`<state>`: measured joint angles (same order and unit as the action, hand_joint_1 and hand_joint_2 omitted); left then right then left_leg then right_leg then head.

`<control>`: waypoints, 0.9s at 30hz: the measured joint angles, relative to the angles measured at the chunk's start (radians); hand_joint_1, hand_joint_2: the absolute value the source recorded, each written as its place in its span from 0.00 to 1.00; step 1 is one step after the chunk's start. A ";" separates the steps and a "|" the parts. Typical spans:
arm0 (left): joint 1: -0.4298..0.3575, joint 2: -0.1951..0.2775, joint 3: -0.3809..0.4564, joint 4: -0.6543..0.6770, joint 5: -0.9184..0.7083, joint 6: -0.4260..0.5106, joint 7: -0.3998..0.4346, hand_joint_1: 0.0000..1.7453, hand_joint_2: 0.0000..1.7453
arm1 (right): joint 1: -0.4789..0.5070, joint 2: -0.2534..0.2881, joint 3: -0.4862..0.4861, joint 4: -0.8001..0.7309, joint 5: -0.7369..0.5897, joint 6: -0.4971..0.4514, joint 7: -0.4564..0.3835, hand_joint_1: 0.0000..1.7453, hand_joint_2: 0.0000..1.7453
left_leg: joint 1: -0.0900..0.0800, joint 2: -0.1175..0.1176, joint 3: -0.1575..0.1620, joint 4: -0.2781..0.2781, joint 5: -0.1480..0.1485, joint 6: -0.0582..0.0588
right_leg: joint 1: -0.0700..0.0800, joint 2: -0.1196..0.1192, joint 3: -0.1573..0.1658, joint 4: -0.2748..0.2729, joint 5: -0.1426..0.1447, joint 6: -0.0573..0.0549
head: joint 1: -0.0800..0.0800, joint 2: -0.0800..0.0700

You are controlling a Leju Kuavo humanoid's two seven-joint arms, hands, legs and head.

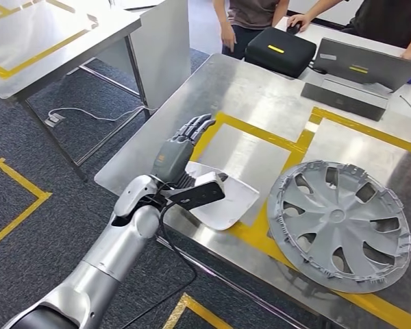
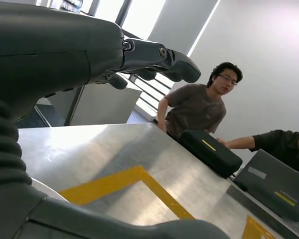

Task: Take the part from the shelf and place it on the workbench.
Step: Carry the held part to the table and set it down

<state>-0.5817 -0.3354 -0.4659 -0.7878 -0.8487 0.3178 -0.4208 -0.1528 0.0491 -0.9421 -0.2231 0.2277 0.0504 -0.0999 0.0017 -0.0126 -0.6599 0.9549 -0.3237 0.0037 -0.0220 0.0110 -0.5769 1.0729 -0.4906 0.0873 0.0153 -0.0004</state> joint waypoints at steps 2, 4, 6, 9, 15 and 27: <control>-0.004 -0.004 0.001 0.000 0.000 0.000 -0.001 0.00 0.00 | -0.005 0.000 0.000 0.000 0.000 0.000 0.000 0.00 0.00 | -0.001 -0.002 -0.008 0.011 0.008 -0.012 | -0.002 0.010 0.038 -0.061 0.012 -0.006 | 0.000 0.000; -0.005 -0.005 0.002 0.000 0.001 0.000 -0.001 0.00 0.00 | -0.005 0.000 0.000 0.000 0.000 0.000 0.000 0.00 0.00 | -0.002 -0.004 -0.014 0.014 0.019 -0.023 | -0.001 0.015 0.026 -0.052 0.020 -0.026 | -0.001 0.000; -0.006 -0.004 0.002 0.000 0.001 0.000 -0.001 0.00 0.00 | -0.006 0.000 0.000 0.000 0.000 0.000 0.001 0.00 0.00 | 0.000 -0.003 -0.028 0.034 -0.007 -0.033 | -0.001 0.013 0.011 -0.050 0.033 -0.046 | -0.003 0.000; -0.007 -0.003 0.002 0.000 0.001 0.002 -0.002 0.00 0.00 | -0.005 -0.001 0.000 0.000 -0.001 0.000 0.000 0.00 0.00 | 0.000 0.001 -0.089 0.212 -0.151 -0.043 | -0.001 0.007 -0.024 -0.051 0.062 -0.065 | -0.005 0.000; -0.006 -0.002 0.002 -0.008 0.019 0.000 -0.013 0.00 0.00 | -0.004 -0.006 0.000 0.000 -0.002 0.001 -0.004 0.00 0.00 | -0.010 0.026 0.044 0.189 -0.155 -0.019 | 0.014 -0.011 -0.095 -0.050 0.120 -0.065 | -0.005 0.000; 0.034 0.051 0.078 -0.024 0.065 0.021 -0.042 0.00 0.00 | 0.014 -0.010 0.006 0.001 0.022 0.003 -0.005 0.00 0.00 | -0.024 -0.014 0.048 0.014 -0.065 0.029 | 0.013 -0.013 -0.173 0.235 -0.039 -0.029 | 0.001 0.000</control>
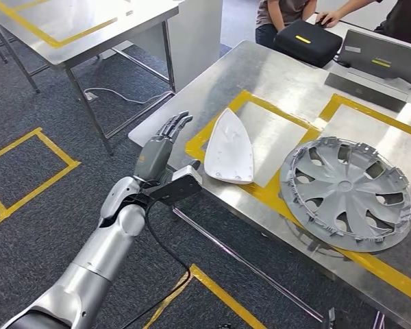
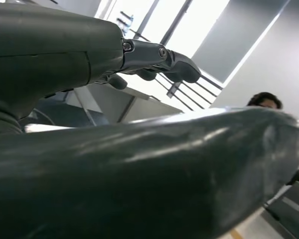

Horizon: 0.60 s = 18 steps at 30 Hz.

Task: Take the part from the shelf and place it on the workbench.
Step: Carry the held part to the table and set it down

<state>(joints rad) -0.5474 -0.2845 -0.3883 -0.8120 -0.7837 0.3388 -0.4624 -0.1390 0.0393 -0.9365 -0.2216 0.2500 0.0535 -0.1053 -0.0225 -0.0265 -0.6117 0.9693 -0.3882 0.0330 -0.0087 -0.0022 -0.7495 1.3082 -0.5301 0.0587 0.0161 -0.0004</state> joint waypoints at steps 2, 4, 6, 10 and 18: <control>0.009 0.014 0.015 0.000 0.000 0.003 -0.004 0.00 0.00 | 0.000 -0.001 0.003 0.000 0.002 0.000 0.001 0.00 0.00 | 0.001 -0.020 -0.030 0.001 0.026 -0.005 | 0.000 0.013 0.080 -0.073 0.042 -0.006 | 0.000 0.000; 0.011 0.021 0.024 0.000 0.000 0.004 -0.006 0.00 0.00 | -0.003 -0.001 0.005 -0.001 0.003 0.000 0.001 0.00 0.00 | 0.001 -0.041 -0.055 0.003 0.050 -0.014 | -0.004 0.058 0.188 -0.215 0.042 -0.012 | -0.001 0.000; 0.012 0.024 0.028 -0.001 0.001 0.005 -0.009 0.00 0.00 | -0.004 -0.002 0.005 -0.001 0.003 0.000 0.001 0.00 0.00 | 0.002 -0.058 -0.063 0.003 0.070 -0.025 | -0.004 0.088 0.234 -0.289 0.021 -0.017 | 0.000 0.000; 0.013 0.034 0.038 0.000 0.001 0.005 -0.011 0.00 0.00 | -0.009 0.000 0.007 -0.001 0.003 0.000 0.001 0.00 0.00 | 0.006 -0.048 -0.088 0.028 0.040 -0.050 | -0.005 0.045 0.216 -0.300 0.055 -0.042 | -0.003 0.000; 0.021 0.045 0.050 0.000 0.009 0.008 -0.007 0.00 0.00 | -0.010 -0.005 0.016 -0.002 0.008 0.000 0.003 0.00 0.00 | 0.044 0.045 -0.053 0.226 -0.073 -0.097 | -0.007 -0.069 0.119 -0.299 0.136 -0.031 | -0.011 0.000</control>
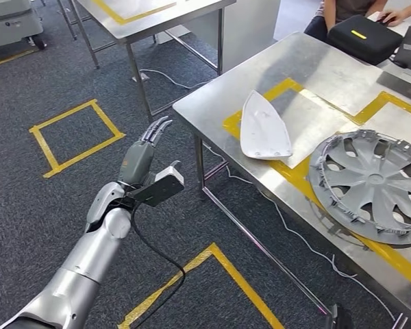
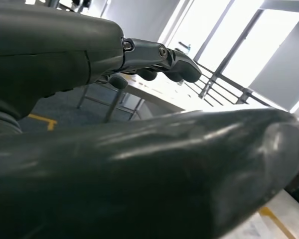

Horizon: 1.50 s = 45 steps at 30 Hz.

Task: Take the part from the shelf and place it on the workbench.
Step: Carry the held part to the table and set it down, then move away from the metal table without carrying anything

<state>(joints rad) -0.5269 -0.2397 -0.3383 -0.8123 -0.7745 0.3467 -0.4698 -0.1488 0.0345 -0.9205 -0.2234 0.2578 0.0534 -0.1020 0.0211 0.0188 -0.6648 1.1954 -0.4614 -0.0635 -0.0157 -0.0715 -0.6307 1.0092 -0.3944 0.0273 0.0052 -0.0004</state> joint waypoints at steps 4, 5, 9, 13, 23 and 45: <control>0.004 0.008 0.024 0.001 0.024 0.012 -0.007 0.00 0.00 | -0.005 -0.008 0.006 -0.002 0.011 0.000 0.002 0.00 0.00 | -0.009 0.058 0.146 -0.204 -0.019 0.020 | -0.003 -0.044 -0.021 0.014 0.026 0.025 | 0.008 0.000; 0.009 0.017 0.038 0.003 0.036 0.015 -0.012 0.00 0.00 | -0.005 -0.008 0.007 -0.002 0.015 0.000 0.003 0.00 0.00 | -0.014 0.049 0.139 -0.207 -0.015 0.035 | -0.009 -0.049 -0.023 0.013 0.032 0.032 | 0.010 0.000; 0.024 0.053 0.125 0.038 0.105 0.024 -0.038 0.00 0.00 | 0.007 -0.003 0.012 0.000 0.025 -0.002 0.002 0.00 0.00 | -0.020 0.003 0.095 -0.208 0.028 0.071 | -0.015 0.043 -0.073 0.137 -0.092 0.040 | 0.013 0.000; 0.039 0.099 0.237 0.133 0.195 0.030 -0.021 0.00 0.00 | 0.001 0.005 0.022 0.000 0.036 -0.012 0.002 0.00 0.00 | -0.029 -0.052 0.042 -0.208 0.065 0.076 | 0.006 0.073 -0.094 0.307 -0.150 0.015 | 0.015 0.000; 0.152 0.278 0.532 0.427 0.307 0.120 0.191 0.00 0.00 | -0.048 0.049 0.039 0.001 0.045 -0.066 0.044 0.00 0.00 | -0.035 -0.085 -0.018 -0.146 0.056 0.037 | 0.003 0.104 0.140 0.018 -0.151 -0.026 | 0.005 0.000; 0.409 0.275 0.530 0.583 0.090 -0.052 0.434 0.00 0.00 | -0.036 0.014 0.034 0.008 0.027 -0.055 0.041 0.00 0.00 | -0.030 -0.119 0.174 -0.185 -0.068 0.095 | 0.013 0.080 -0.141 0.269 -0.298 0.028 | 0.014 0.000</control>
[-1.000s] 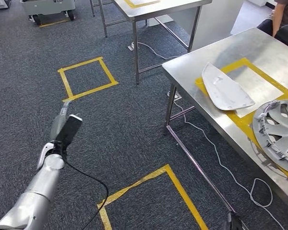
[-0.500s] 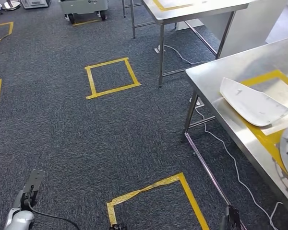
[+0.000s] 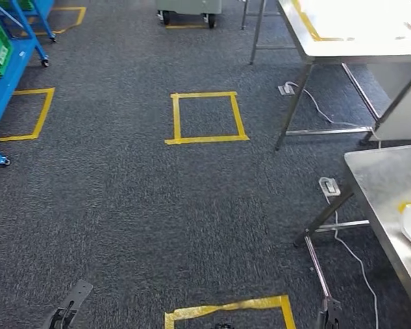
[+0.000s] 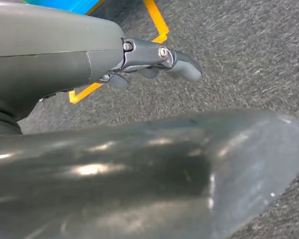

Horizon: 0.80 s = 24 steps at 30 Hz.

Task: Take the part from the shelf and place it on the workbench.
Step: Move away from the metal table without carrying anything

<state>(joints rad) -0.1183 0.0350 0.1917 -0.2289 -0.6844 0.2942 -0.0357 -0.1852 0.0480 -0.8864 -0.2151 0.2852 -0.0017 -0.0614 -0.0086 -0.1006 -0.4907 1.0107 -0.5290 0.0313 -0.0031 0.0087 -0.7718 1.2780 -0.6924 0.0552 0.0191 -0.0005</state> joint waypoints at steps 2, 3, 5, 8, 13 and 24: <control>0.006 -0.005 -0.015 0.006 -0.026 -0.041 0.012 0.00 0.00 | 0.001 0.000 -0.001 0.002 0.002 0.000 -0.002 0.00 0.00 | 0.000 -0.029 0.057 -0.002 -0.050 -0.002 | -0.004 0.038 -0.019 -0.132 0.195 0.000 | 0.002 0.000; 0.008 -0.009 -0.026 0.009 -0.041 -0.068 0.020 0.00 0.00 | 0.002 -0.001 -0.001 0.003 0.004 0.001 -0.002 0.00 0.00 | 0.001 -0.045 0.076 -0.005 -0.069 -0.004 | -0.005 0.054 -0.016 -0.184 0.297 -0.002 | 0.003 -0.001; 0.016 -0.018 -0.046 0.013 -0.065 -0.113 0.033 0.00 0.00 | 0.000 -0.003 -0.001 0.004 0.011 0.001 -0.002 0.00 0.00 | 0.002 -0.070 0.101 -0.008 -0.084 -0.015 | -0.002 0.057 -0.005 -0.225 0.397 -0.015 | 0.002 0.000; 0.032 -0.032 -0.063 0.015 -0.077 -0.142 0.029 0.00 0.00 | -0.013 -0.006 -0.002 0.004 0.016 0.002 -0.003 0.00 0.00 | 0.002 -0.007 0.043 0.086 -0.030 -0.036 | 0.000 0.026 0.025 -0.236 0.393 -0.036 | 0.001 0.000; 0.041 -0.041 -0.067 0.017 -0.093 -0.127 -0.017 0.00 0.00 | -0.013 -0.009 -0.005 0.004 0.012 0.002 -0.016 0.00 0.00 | 0.005 0.088 -0.150 0.240 -0.150 -0.062 | -0.002 -0.031 0.075 -0.256 0.351 -0.050 | -0.001 0.000; 0.037 -0.053 -0.070 0.018 -0.132 -0.086 -0.026 0.00 0.00 | -0.029 0.005 -0.005 0.004 0.026 -0.015 -0.018 0.00 0.00 | 0.014 0.123 -0.130 -0.015 0.130 -0.035 | -0.011 -0.063 0.112 -0.186 0.237 -0.001 | -0.001 0.000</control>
<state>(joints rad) -0.0815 -0.0181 0.1221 -0.2113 -0.8165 0.2079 -0.0621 -0.2141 0.0528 -0.8917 -0.2108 0.3113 -0.0165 -0.0794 0.0052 0.0226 -0.6206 0.9959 -0.3995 -0.0039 -0.0139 -0.0548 -0.6596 1.0917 -0.4558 0.0543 0.0181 -0.0004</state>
